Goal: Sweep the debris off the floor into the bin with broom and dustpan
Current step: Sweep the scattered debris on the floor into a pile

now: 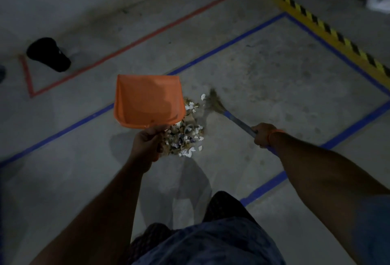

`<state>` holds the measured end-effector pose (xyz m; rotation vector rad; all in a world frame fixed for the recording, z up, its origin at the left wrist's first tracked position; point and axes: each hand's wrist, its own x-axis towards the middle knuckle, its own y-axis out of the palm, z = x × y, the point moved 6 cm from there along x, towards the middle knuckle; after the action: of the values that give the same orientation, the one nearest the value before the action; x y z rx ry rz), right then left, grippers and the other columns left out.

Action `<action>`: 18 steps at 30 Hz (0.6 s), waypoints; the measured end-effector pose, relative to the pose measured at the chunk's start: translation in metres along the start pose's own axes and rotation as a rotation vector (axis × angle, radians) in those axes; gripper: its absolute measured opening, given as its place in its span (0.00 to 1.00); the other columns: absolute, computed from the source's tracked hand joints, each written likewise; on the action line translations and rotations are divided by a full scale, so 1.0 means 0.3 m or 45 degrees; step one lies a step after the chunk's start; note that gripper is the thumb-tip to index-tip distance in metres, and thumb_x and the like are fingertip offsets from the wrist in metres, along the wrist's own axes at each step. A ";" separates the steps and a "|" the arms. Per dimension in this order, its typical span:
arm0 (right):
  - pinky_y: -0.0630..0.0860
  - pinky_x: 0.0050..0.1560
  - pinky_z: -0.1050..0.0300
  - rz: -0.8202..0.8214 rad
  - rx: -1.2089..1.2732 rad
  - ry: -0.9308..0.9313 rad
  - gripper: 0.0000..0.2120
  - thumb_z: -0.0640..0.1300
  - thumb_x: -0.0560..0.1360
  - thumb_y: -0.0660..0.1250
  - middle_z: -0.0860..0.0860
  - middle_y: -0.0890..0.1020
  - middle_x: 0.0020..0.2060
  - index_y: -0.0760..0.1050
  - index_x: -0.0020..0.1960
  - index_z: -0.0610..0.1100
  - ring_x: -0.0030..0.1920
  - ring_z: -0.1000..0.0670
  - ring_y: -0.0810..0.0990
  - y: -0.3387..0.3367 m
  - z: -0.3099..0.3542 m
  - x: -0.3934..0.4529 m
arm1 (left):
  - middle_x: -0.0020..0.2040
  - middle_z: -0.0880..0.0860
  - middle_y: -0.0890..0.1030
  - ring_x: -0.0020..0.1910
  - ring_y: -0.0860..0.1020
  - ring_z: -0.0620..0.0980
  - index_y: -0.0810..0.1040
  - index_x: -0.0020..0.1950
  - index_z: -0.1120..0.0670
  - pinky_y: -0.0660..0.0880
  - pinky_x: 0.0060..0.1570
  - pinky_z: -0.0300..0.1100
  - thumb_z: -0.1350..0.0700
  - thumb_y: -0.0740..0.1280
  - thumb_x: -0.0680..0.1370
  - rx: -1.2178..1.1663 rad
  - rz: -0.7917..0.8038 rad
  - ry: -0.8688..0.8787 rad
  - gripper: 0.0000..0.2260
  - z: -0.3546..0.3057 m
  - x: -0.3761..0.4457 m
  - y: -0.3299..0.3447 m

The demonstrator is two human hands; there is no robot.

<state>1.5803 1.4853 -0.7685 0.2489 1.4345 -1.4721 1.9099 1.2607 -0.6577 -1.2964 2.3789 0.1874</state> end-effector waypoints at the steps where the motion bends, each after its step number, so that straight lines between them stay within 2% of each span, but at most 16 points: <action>1: 0.82 0.48 0.49 0.026 -0.028 -0.001 0.22 0.37 0.74 0.68 0.41 0.83 0.52 0.74 0.68 0.41 0.46 0.42 0.84 0.012 0.005 0.008 | 0.29 0.55 0.68 0.22 0.66 0.46 0.83 0.58 0.60 0.59 0.21 0.32 0.67 0.61 0.82 -0.002 -0.004 -0.001 0.12 0.004 -0.005 0.001; 4: 0.82 0.45 0.51 0.087 0.011 -0.034 0.25 0.37 0.74 0.68 0.41 0.82 0.52 0.71 0.70 0.43 0.46 0.41 0.83 0.053 0.004 -0.016 | 0.27 0.53 0.69 0.22 0.66 0.45 0.81 0.57 0.63 0.61 0.20 0.32 0.68 0.61 0.82 -0.040 0.017 -0.002 0.10 -0.011 -0.051 0.005; 8: 0.81 0.44 0.52 0.063 0.195 -0.104 0.32 0.36 0.72 0.69 0.42 0.81 0.54 0.65 0.75 0.45 0.47 0.41 0.83 0.114 -0.054 -0.159 | 0.26 0.52 0.71 0.21 0.67 0.45 0.82 0.56 0.62 0.62 0.19 0.32 0.67 0.63 0.81 0.018 -0.035 -0.092 0.08 -0.026 -0.110 -0.040; 11: 0.75 0.49 0.62 -0.002 0.287 -0.156 0.36 0.36 0.70 0.72 0.42 0.78 0.63 0.63 0.75 0.42 0.56 0.45 0.80 0.189 -0.124 -0.308 | 0.27 0.54 0.70 0.22 0.67 0.46 0.82 0.52 0.59 0.61 0.21 0.31 0.65 0.62 0.82 0.038 -0.038 -0.129 0.09 -0.034 -0.128 -0.079; 12: 0.73 0.49 0.64 -0.014 0.332 -0.162 0.35 0.35 0.70 0.73 0.43 0.78 0.63 0.65 0.75 0.42 0.58 0.47 0.79 0.222 -0.141 -0.363 | 0.28 0.54 0.70 0.22 0.67 0.46 0.82 0.51 0.59 0.60 0.21 0.31 0.65 0.62 0.82 0.035 -0.036 -0.134 0.09 -0.036 -0.130 -0.093; 15: 0.75 0.45 0.64 -0.015 0.460 -0.138 0.32 0.37 0.68 0.74 0.48 0.81 0.53 0.69 0.69 0.48 0.50 0.50 0.81 0.355 -0.172 -0.515 | 0.29 0.54 0.70 0.22 0.67 0.46 0.82 0.52 0.59 0.60 0.22 0.32 0.65 0.62 0.82 0.034 -0.026 -0.132 0.09 -0.037 -0.141 -0.131; 18: 0.75 0.39 0.63 0.055 0.522 -0.116 0.27 0.50 0.68 0.78 0.50 0.80 0.47 0.69 0.62 0.50 0.44 0.53 0.80 0.482 -0.097 -0.555 | 0.26 0.53 0.71 0.21 0.66 0.45 0.80 0.55 0.64 0.61 0.21 0.32 0.67 0.61 0.82 0.030 -0.040 -0.143 0.09 -0.006 -0.166 -0.193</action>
<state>1.7507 1.6263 -0.7440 0.4564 1.0391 -1.7103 1.9808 1.2662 -0.6302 -1.2771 2.2591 0.2166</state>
